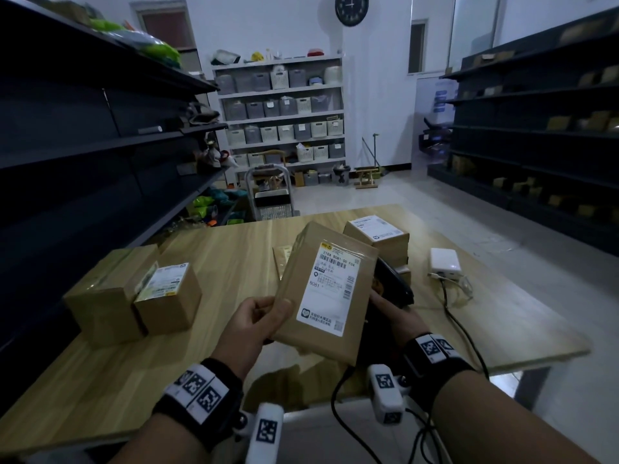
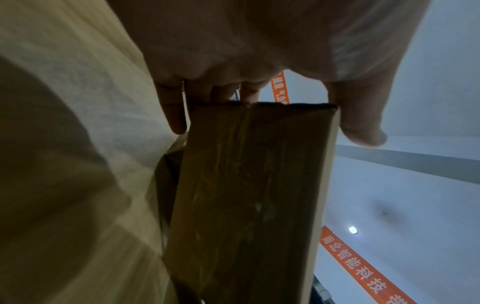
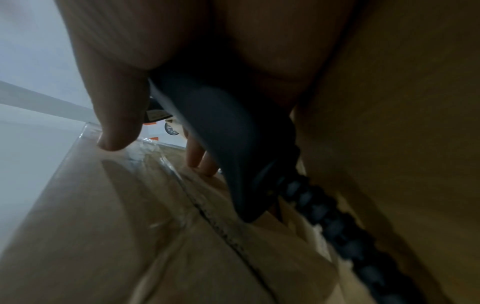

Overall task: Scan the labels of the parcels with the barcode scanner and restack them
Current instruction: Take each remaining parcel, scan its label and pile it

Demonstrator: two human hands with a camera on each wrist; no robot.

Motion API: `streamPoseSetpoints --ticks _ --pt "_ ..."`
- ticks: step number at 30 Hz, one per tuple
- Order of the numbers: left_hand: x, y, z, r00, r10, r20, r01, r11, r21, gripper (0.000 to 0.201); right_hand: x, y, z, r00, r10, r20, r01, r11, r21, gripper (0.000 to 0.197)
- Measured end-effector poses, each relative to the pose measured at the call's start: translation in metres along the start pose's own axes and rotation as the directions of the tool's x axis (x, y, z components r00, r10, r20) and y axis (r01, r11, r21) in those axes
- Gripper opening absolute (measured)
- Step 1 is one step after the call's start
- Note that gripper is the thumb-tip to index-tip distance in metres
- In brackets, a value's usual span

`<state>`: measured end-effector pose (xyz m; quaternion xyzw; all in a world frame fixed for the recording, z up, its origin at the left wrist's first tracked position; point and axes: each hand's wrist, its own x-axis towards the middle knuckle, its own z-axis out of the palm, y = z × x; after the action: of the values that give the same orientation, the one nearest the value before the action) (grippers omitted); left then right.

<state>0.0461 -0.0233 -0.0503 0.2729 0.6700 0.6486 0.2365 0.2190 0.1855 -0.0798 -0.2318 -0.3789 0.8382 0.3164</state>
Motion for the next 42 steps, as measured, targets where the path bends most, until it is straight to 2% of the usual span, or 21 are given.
streamPoseSetpoints --ticks 2,4,6,8,9,12,14,18,22,28,32,36,37,40,42 --pt "0.006 0.002 -0.005 1.0 0.003 0.03 -0.004 1.0 0.024 0.096 0.0 0.002 -0.001 1.0 0.005 0.0 -0.005 1.0 0.014 0.049" --pt "0.008 0.0 -0.009 1.0 0.022 0.012 -0.022 1.0 0.01 0.098 0.0 0.003 -0.001 0.999 0.029 0.013 -0.029 0.999 0.025 0.038" --pt "0.01 -0.01 -0.013 0.999 0.028 -0.042 -0.03 0.998 -0.05 0.097 -0.002 0.003 0.002 0.995 0.093 0.018 -0.094 0.995 0.04 0.023" --pt "0.012 -0.022 -0.017 0.997 -0.01 -0.082 -0.002 0.988 -0.156 0.097 -0.002 0.003 0.005 0.994 0.11 -0.016 -0.109 0.992 0.06 0.025" --pt "0.014 -0.028 -0.019 0.995 -0.037 -0.089 0.018 0.977 -0.212 0.093 0.0 0.002 0.006 0.993 0.113 -0.046 -0.109 0.992 0.064 0.025" --pt "0.019 -0.041 -0.021 0.991 -0.079 -0.111 0.044 0.957 -0.287 0.053 0.005 0.002 0.006 0.989 0.099 -0.107 -0.09 0.993 0.081 0.029" --pt "0.023 -0.045 -0.02 0.987 -0.09 -0.131 0.047 0.953 -0.298 0.05 0.01 0.004 0.003 0.986 0.083 -0.143 -0.076 0.996 0.056 0.031" --pt "0.029 -0.045 -0.02 0.987 -0.058 -0.147 0.019 0.966 -0.257 0.068 0.018 0.007 -0.001 0.985 0.072 -0.157 -0.07 0.997 0.019 0.031" --pt "0.03 -0.046 -0.019 0.99 -0.031 -0.137 -0.001 0.974 -0.226 0.05 0.017 0.008 0.002 0.986 0.044 -0.16 -0.049 0.998 -0.031 0.029" --pt "0.03 -0.048 -0.02 0.983 -0.017 -0.184 -0.02 0.98 -0.197 0.049 0.012 0.003 0.013 0.967 0.079 -0.241 -0.113 0.985 -0.132 0.032" --pt "0.034 -0.052 -0.024 0.983 -0.029 -0.181 -0.01 0.978 -0.208 0.049 0.001 -0.013 0.035 0.981 0.096 -0.168 -0.145 0.938 -0.316 0.03" --pt "0.037 -0.054 -0.027 0.976 -0.066 -0.206 0.021 0.977 -0.211 0.074 -0.016 -0.034 0.075 0.997 0.06 -0.045 -0.074 0.87 -0.487 0.025" --pt "0.037 -0.053 -0.026 0.975 -0.066 -0.21 0.022 0.978 -0.205 0.074 -0.02 -0.039 0.085 0.998 0.057 -0.018 -0.058 0.853 -0.519 0.024" --pt "0.036 -0.052 -0.023 0.972 -0.039 -0.233 -0.002 0.985 -0.175 0.054 -0.034 -0.049 0.113 0.996 0.08 0.03 -0.045 0.794 -0.606 0.023" --pt "0.037 -0.053 -0.023 0.967 -0.022 -0.255 -0.017 0.989 -0.149 0.052 -0.041 -0.054 0.128 0.995 0.086 0.042 -0.037 0.752 -0.658 0.029"
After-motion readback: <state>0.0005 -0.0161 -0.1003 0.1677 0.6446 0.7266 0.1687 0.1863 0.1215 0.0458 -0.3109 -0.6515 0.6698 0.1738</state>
